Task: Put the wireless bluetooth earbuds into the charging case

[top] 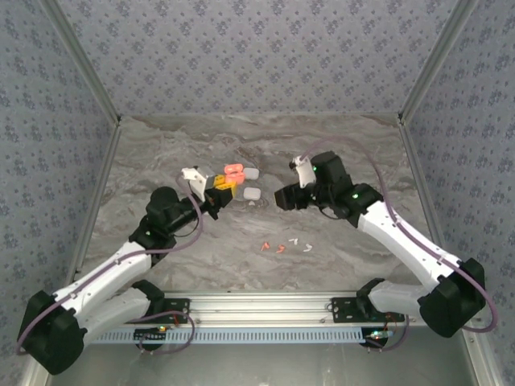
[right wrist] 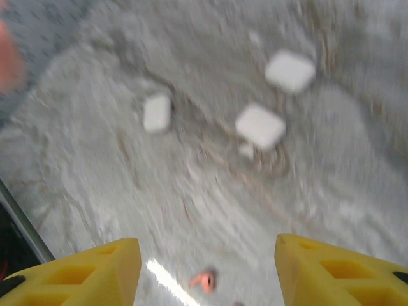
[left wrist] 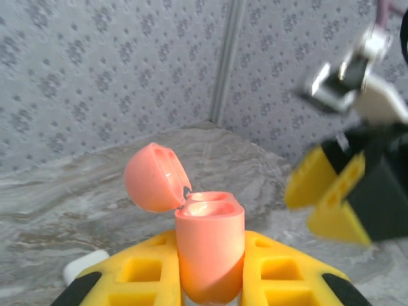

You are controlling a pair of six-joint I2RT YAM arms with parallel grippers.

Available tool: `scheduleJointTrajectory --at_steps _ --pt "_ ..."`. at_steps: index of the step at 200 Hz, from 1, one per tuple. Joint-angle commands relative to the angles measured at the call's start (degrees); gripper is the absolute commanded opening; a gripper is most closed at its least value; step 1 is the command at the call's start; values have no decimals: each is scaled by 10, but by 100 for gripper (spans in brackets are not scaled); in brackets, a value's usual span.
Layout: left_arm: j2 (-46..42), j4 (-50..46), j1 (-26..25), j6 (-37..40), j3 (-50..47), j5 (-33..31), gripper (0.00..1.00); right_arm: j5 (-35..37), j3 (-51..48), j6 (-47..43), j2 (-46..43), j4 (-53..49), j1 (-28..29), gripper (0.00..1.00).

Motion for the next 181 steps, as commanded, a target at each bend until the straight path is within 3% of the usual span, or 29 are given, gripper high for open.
scheduleJointTrajectory --at_steps 1,45,123,181 --pt "-22 -3 -3 23 -3 -41 0 60 -31 91 18 -62 21 57" --pt "-20 -3 -3 26 0 -43 0 50 -65 146 90 -77 60 55" --pt "-12 -10 -3 24 8 -42 0 15 -65 128 184 -76 75 44" --pt "-12 -14 -3 24 8 -42 0 8 -56 127 231 -69 89 42"
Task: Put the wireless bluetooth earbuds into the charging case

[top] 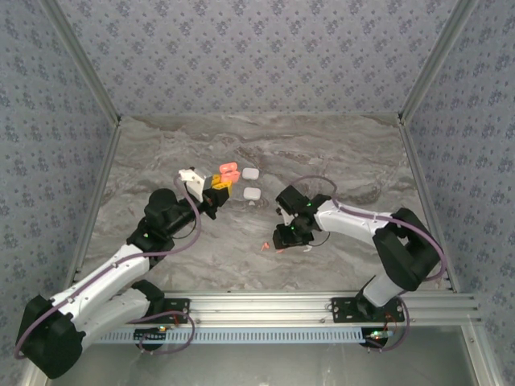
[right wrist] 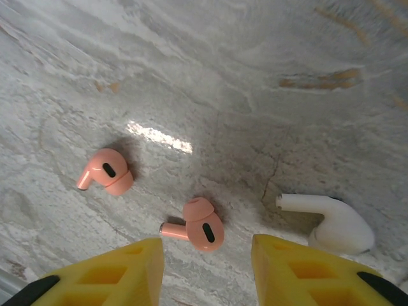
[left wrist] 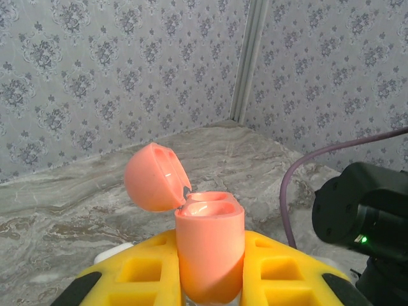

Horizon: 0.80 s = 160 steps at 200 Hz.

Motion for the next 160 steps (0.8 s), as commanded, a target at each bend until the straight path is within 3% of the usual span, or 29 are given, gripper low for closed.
scheduleJointTrajectory --at_steps 1,106,160 --pt "-2 6 -3 8 11 -8 0 -7 5 0 16 -8 7 42" --pt "-3 -4 -3 12 16 -9 0 19 32 -7 55 4 23 28" --pt "-2 -9 -3 14 17 -9 0 56 38 -52 17 -2 30 23"
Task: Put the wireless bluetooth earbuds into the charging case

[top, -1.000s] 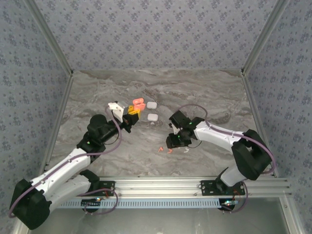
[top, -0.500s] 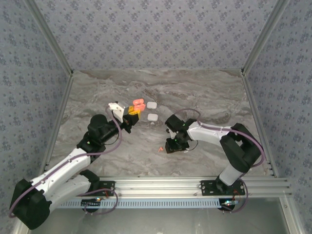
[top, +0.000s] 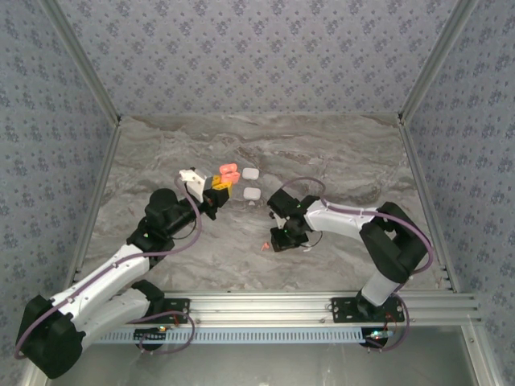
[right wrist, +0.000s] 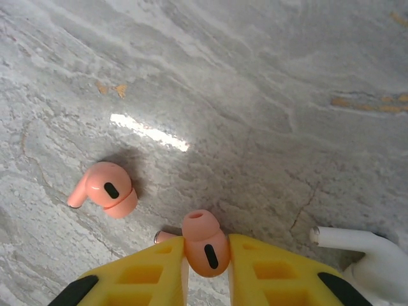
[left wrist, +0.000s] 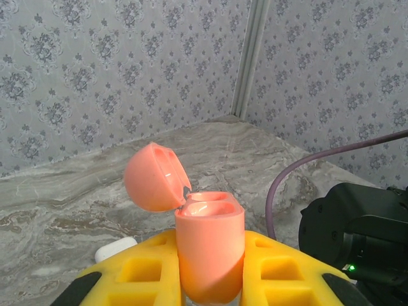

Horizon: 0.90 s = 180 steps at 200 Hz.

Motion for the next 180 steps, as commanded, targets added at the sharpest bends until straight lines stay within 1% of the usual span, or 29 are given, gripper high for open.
scheduleJointTrajectory --at_steps 1,26,40,72,121,136,142,161,165,180 --pt "-2 1 -3 13 17 -7 0 32 14 -35 -26 -5 3 23" --pt "-2 1 -3 10 17 1 0 67 23 -100 -73 -19 1 23" --pt "0 2 -3 9 16 8 0 84 29 -138 -100 -43 -3 22" --pt "7 12 -3 5 18 37 0 131 60 -223 -160 -62 -10 22" --pt "30 30 -3 -9 31 106 0 207 108 -366 -240 -29 -17 22" --pt "36 37 -3 -14 37 127 0 216 126 -402 -255 -24 -17 22" --pt "38 40 -3 -16 39 137 0 218 132 -417 -260 -6 -17 22" --pt "45 55 -3 -26 45 170 0 213 147 -461 -267 8 -16 22" --pt "46 57 -3 -28 46 176 0 211 168 -468 -268 9 -15 22" --pt "52 61 -4 -34 52 198 0 208 185 -495 -269 18 -10 22"
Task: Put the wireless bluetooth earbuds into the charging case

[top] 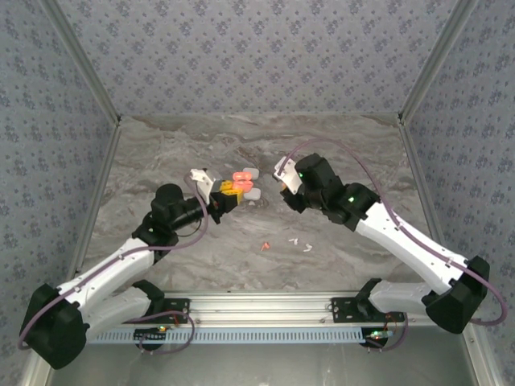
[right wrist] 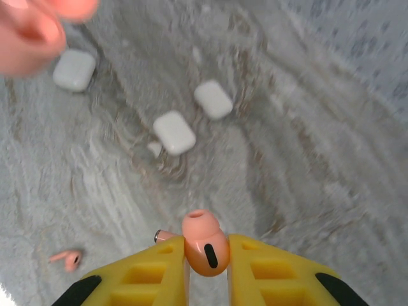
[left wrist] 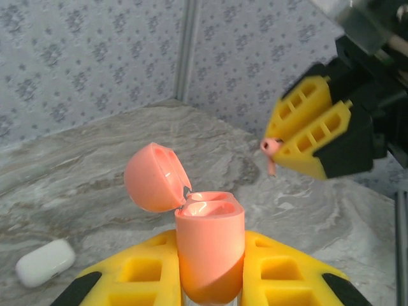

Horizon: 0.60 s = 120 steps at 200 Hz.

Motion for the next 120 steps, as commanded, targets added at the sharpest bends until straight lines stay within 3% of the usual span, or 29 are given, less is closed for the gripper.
scheduleJointTrajectory --at_steps 1,65,120 --pt "5 44 -4 -16 33 62 0 10 39 -80 -11 27 5 22" --pt "28 48 -6 -25 52 106 0 -13 71 -156 -2 65 37 22" --pt "44 47 -14 -21 60 109 0 -38 75 -165 13 65 46 23"
